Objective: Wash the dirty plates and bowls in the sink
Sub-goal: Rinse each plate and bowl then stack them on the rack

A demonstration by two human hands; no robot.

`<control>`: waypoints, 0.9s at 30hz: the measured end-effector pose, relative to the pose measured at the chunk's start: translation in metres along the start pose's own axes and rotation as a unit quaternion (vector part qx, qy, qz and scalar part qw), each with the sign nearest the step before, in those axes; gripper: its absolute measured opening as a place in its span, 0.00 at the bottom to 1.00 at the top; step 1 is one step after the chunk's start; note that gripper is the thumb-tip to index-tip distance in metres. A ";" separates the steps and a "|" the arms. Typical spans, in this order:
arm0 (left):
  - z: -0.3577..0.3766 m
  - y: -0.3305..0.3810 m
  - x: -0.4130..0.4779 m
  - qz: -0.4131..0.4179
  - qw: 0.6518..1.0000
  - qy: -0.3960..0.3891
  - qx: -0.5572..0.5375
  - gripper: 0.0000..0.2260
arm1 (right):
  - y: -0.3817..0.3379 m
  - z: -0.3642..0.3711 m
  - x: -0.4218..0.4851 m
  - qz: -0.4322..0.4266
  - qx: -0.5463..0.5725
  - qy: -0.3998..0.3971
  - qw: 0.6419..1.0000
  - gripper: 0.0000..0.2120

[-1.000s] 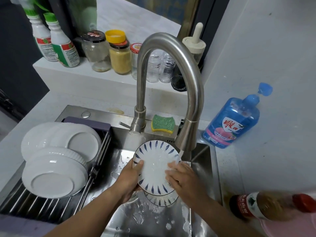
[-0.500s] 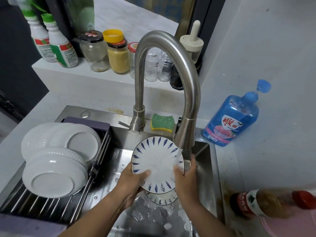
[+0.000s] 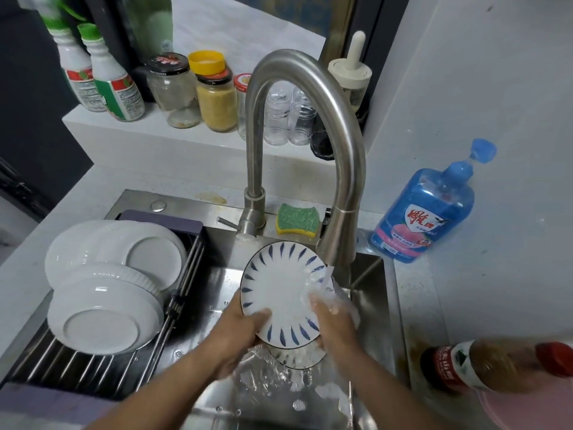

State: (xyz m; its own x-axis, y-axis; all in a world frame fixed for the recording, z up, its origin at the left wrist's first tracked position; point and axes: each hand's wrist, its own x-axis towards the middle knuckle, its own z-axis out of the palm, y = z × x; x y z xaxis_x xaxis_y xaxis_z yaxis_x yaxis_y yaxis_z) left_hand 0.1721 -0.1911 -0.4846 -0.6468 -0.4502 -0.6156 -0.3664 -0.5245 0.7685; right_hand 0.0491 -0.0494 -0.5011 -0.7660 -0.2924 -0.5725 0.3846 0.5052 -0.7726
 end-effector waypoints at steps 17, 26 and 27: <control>-0.037 0.024 -0.016 0.204 0.831 -0.176 0.487 0.32 | -0.036 -0.051 0.023 0.124 -0.104 -0.184 0.970 0.06; -0.029 0.037 -0.012 0.166 0.926 -0.210 0.267 0.04 | -0.061 -0.056 0.021 0.157 -0.074 -0.149 0.973 0.29; -0.029 0.039 -0.013 0.145 0.944 -0.205 0.213 0.07 | -0.060 -0.053 0.021 0.123 -0.063 -0.133 0.981 0.29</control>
State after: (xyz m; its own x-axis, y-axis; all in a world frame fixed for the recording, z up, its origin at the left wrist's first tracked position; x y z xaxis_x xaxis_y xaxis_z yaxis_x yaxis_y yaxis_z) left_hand 0.1856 -0.2273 -0.4518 -0.9338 -0.1680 -0.3160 -0.3130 -0.0449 0.9487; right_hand -0.0177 -0.0428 -0.4523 -0.4904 -0.3416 -0.8018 0.4614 0.6787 -0.5714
